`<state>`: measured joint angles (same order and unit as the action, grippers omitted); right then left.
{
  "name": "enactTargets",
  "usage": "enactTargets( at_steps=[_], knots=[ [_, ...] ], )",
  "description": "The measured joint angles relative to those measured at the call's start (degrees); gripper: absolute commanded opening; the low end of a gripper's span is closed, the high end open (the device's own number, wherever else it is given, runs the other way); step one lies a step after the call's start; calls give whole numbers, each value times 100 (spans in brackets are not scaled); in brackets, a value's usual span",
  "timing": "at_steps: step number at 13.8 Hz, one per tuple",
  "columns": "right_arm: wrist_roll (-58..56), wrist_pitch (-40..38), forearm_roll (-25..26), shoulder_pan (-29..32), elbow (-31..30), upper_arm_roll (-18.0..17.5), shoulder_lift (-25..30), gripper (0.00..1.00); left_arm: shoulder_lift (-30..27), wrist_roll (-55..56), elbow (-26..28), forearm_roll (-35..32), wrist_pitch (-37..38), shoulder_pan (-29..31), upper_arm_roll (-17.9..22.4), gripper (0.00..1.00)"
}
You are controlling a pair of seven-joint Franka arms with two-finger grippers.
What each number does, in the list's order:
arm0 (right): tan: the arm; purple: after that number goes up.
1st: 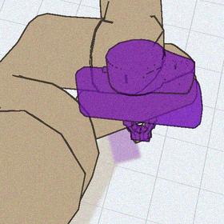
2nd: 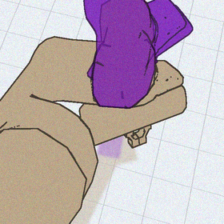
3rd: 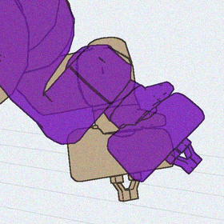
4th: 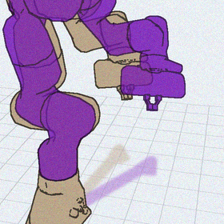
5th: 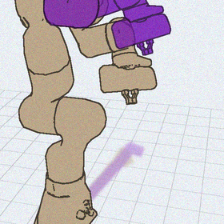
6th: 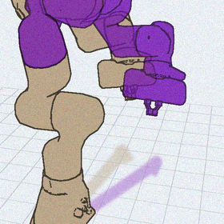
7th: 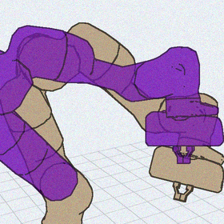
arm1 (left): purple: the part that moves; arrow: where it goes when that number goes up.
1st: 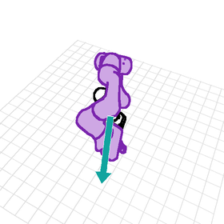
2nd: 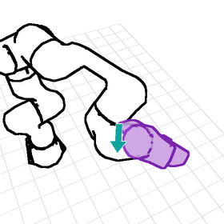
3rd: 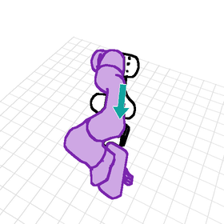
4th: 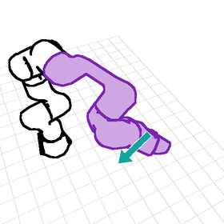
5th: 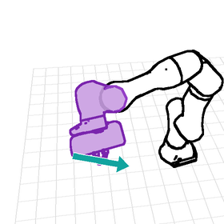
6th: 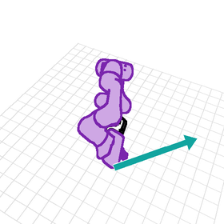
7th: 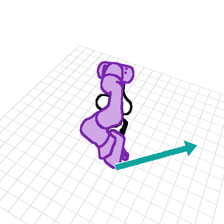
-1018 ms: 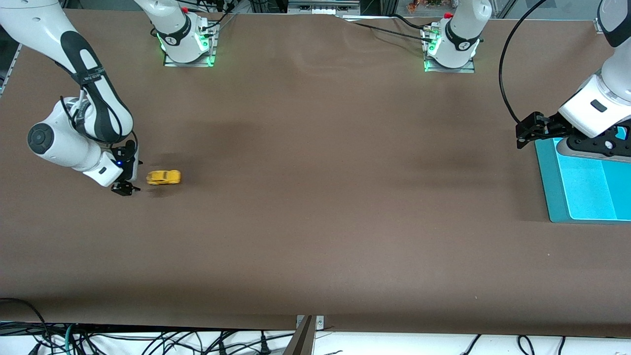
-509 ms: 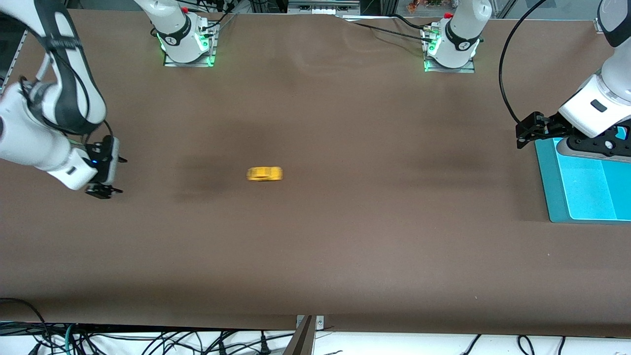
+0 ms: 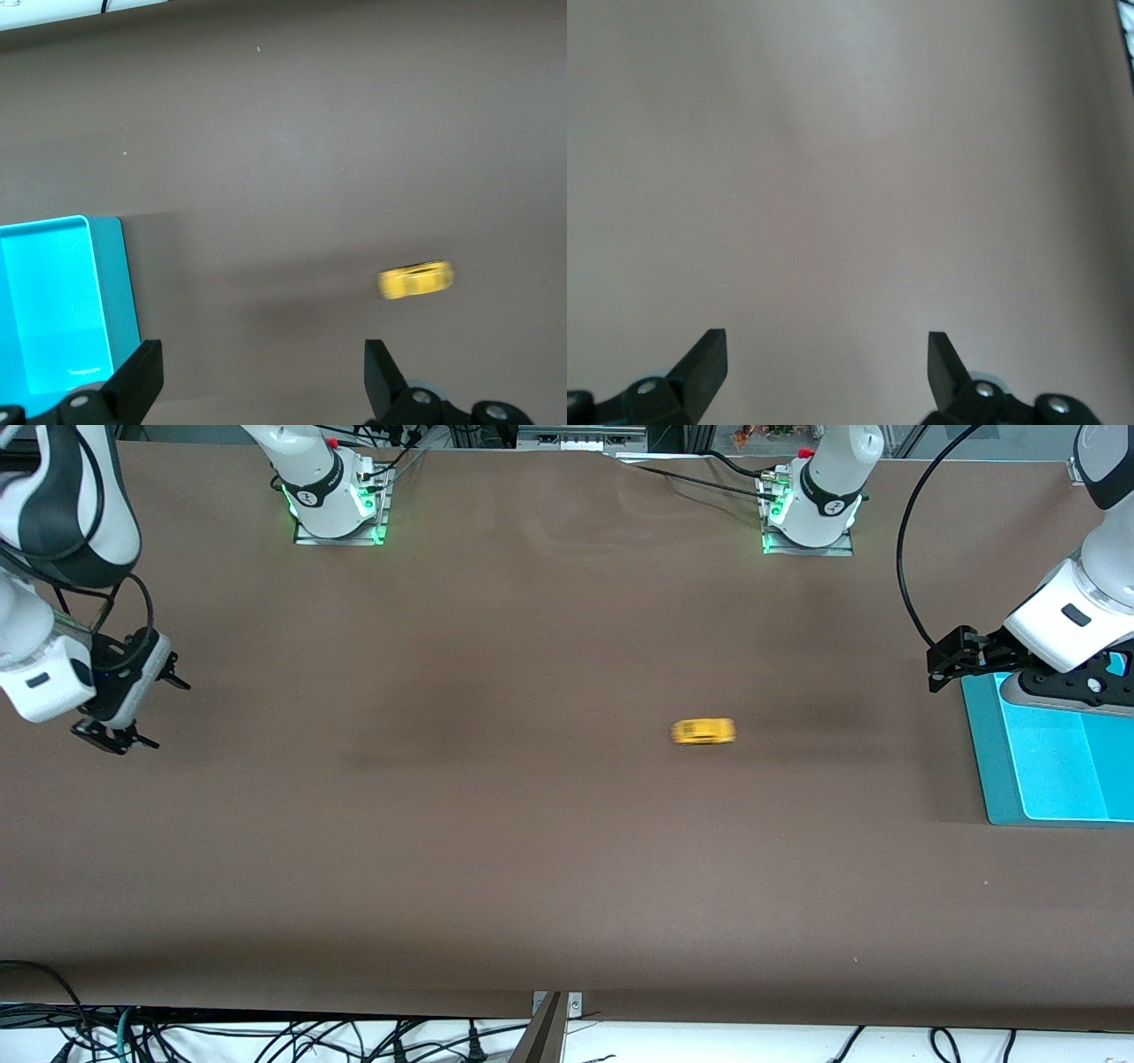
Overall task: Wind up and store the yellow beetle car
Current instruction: 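Lift the right gripper off the car, letting it roll toward the bin, then lower the left gripper toward the car stopped beside the teal bin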
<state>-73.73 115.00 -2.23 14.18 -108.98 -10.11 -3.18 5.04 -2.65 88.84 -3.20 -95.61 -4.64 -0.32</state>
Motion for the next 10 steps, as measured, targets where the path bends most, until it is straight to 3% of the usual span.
enactTargets(
  at_steps=[6, 10],
  knots=[
    [3752, -708, -2, -154, 104, -46, 485, 100, 0, 0, 0, 0, 0, 2, 1, 100],
    [5615, -1137, -1, -492, 267, -54, 720, 100, 0, 0, 0, 0, 105, 7, 5, 100]
  ],
)
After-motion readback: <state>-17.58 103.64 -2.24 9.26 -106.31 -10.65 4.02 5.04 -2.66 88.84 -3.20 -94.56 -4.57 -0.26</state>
